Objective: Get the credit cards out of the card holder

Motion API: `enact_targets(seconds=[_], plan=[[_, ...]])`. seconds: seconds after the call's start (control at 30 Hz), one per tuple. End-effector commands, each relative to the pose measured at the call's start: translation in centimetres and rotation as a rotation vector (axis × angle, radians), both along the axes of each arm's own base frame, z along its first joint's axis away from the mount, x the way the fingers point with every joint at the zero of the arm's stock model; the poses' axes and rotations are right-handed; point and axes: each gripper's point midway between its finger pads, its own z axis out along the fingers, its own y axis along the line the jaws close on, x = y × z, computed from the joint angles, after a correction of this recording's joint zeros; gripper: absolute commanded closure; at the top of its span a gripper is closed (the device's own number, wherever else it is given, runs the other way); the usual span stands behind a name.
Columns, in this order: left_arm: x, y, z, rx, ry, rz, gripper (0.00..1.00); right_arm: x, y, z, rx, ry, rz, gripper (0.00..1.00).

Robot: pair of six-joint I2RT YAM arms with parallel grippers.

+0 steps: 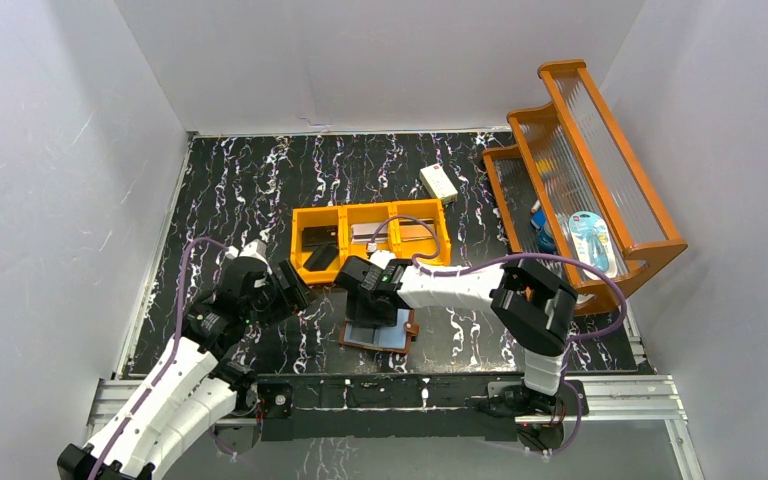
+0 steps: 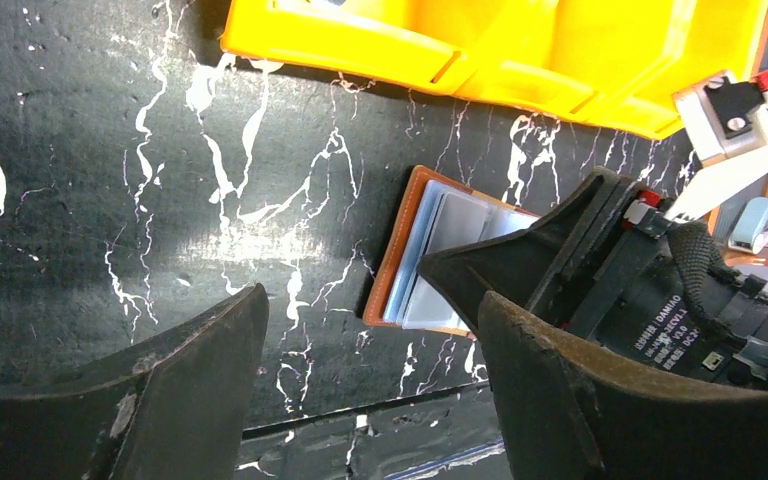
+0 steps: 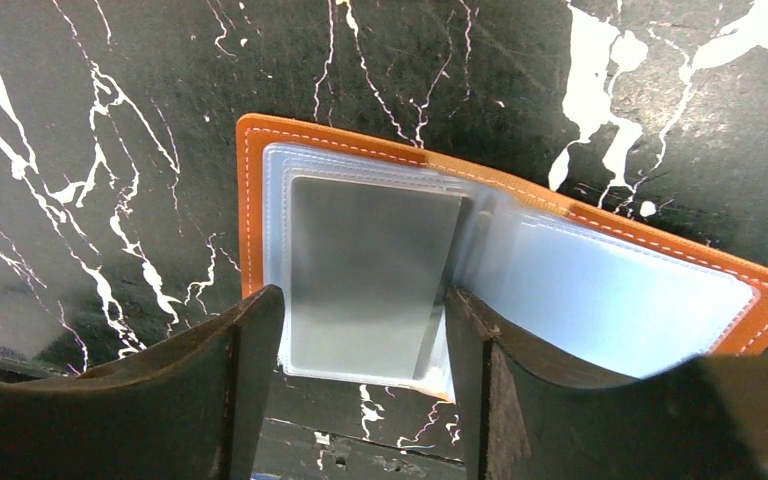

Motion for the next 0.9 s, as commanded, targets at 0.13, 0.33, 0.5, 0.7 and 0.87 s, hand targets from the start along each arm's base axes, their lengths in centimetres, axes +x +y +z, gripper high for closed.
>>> enact_targets(seconds=[0.13,0.33,0.5,0.7,0.87], plan=[[0.0,-0.2,0.6,-0.001,0.003,-0.011,0.24,-0.9,-2.5,-2.4,-0.026,0.016,-0.04,0.42],[0.0,-1.0,0.3,-0.018,0.019,-0.048,0.24,-0.8,-2.9,-2.0,0.025,0.023,-0.064,0.52],[0.0,-1.3,0.2,-0.022,0.025,-0.067,0.24,-0.3,-2.6,-1.0,0.013,0.006,-0.054,0.3],[0.2,-1.2,0.8,-0.032,0.004,-0.056,0.23,0.8,-3.2,-0.4,-0.099,-0.033,-0.049,0.27],[0.1,-1.2,0.9,-0.031,-0.004,-0.061,0.23,0.6,-4.0,-1.7,-0.2,-0.026,-0.043,0.28]])
